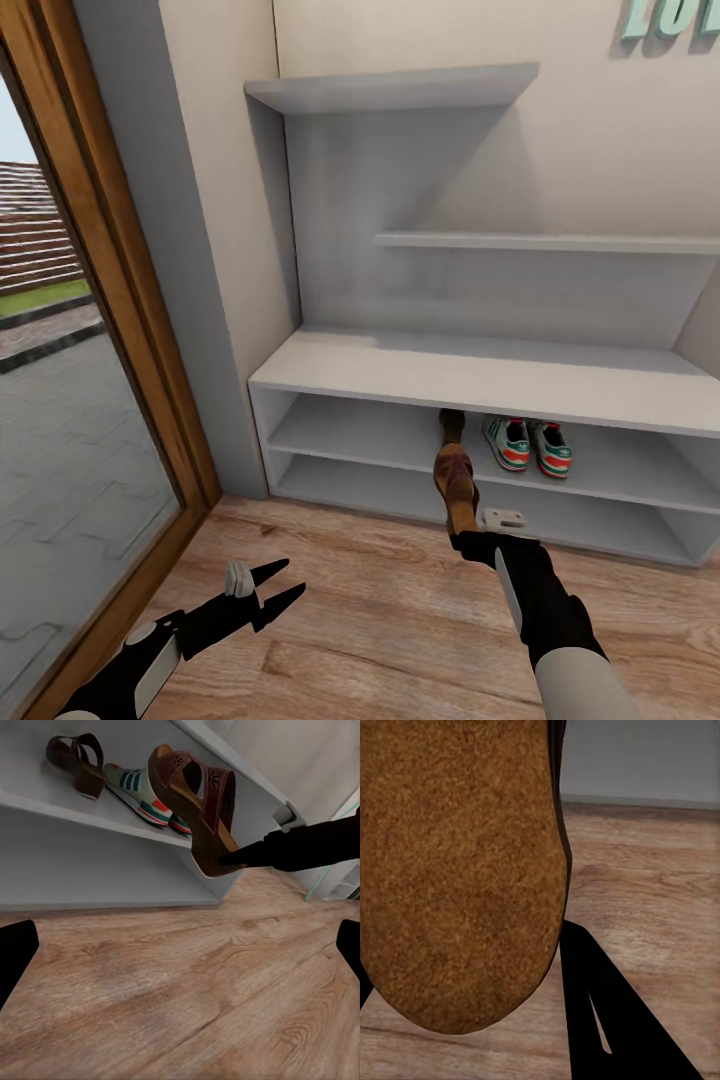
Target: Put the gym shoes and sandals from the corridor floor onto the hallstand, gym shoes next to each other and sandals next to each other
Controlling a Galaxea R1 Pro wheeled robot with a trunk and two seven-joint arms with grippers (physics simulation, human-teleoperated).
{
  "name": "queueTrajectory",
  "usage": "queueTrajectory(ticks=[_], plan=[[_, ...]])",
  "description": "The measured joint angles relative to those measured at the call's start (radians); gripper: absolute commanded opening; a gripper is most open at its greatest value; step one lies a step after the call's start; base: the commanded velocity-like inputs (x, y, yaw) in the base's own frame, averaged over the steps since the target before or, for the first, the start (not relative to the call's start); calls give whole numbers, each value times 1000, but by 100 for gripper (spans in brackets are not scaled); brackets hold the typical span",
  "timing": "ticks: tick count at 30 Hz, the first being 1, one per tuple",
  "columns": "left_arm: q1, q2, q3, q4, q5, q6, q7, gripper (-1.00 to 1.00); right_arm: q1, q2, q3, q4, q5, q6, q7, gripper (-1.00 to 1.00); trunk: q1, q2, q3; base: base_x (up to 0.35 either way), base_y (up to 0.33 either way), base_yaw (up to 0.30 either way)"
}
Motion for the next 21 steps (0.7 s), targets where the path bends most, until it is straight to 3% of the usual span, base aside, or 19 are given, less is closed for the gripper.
queueTrajectory(ticks=[11,16,21], plan=[[0,0,0,-1,0,1,-2,100,-1,1,1,0,0,-1,0,-100,0,0,0,-110,210,0],[0,0,0,-1,0,2,-1,100,0,1,1,-1,0,-1,-1,-100,0,0,0,94,300,0],[0,0,0,0,0,2,0,100,-1,2,0,-2,0,0,-1,-100,0,0,0,53,79,0]])
